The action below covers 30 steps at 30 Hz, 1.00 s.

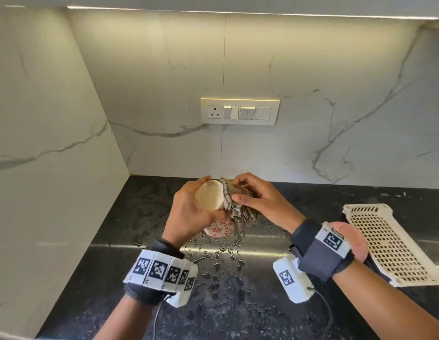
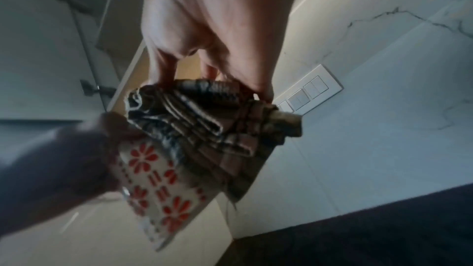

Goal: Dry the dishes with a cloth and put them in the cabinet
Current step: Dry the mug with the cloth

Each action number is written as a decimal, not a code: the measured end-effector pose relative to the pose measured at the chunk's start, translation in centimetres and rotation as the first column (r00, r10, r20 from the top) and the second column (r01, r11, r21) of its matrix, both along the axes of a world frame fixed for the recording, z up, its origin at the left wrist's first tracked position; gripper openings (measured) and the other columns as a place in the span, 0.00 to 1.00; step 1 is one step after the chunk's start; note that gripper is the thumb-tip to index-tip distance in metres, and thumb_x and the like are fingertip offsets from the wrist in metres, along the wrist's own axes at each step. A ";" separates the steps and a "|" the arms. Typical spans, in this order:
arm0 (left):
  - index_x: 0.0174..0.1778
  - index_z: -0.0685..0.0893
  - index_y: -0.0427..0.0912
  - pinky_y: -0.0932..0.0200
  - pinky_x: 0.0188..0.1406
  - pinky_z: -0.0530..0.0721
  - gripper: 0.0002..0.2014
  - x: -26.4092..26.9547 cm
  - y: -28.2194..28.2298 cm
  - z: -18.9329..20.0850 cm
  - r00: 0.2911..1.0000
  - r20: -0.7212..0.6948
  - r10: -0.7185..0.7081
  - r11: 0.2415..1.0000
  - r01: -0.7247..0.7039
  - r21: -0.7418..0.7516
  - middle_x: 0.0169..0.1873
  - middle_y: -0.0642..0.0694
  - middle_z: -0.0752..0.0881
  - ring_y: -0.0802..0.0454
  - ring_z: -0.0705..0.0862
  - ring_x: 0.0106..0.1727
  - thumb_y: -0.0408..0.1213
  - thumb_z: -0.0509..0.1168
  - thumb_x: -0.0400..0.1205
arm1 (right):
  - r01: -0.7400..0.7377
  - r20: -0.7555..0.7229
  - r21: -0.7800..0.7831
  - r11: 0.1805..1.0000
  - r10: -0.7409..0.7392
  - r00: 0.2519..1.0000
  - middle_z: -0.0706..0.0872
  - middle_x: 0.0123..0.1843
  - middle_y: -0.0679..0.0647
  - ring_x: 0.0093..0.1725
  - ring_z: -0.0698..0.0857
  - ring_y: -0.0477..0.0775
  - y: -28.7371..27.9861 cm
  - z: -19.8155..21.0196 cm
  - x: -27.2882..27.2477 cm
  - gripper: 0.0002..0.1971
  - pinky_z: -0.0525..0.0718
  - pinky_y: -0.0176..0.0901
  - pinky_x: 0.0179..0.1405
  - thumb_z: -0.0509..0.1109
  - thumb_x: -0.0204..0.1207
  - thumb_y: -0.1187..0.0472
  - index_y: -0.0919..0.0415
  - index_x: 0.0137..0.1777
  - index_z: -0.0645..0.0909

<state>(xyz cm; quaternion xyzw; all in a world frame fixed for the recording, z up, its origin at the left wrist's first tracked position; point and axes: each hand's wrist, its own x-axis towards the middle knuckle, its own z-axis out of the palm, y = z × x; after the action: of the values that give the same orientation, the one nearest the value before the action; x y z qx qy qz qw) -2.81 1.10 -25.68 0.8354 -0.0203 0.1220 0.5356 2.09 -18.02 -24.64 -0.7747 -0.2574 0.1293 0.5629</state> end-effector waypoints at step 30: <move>0.54 0.81 0.36 0.58 0.40 0.86 0.37 1.0 -0.5 1.2 0.997 0.049 -0.054 0.722 0.073 -0.688 0.45 0.42 0.90 0.46 0.89 0.47 0.45 0.82 0.50 | 0.184 0.072 0.525 0.831 -0.259 0.963 0.86 0.59 0.55 0.61 0.85 0.53 2.2 -0.4 -2.7 0.22 0.84 0.46 0.59 0.73 0.70 0.56 0.55 0.65 0.78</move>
<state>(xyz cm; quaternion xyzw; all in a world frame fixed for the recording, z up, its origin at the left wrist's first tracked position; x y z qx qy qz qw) -1.85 0.55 -24.50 0.5741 -0.0088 0.1129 0.8109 -0.63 -15.82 -25.01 -0.6281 -0.2297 -0.0653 0.7406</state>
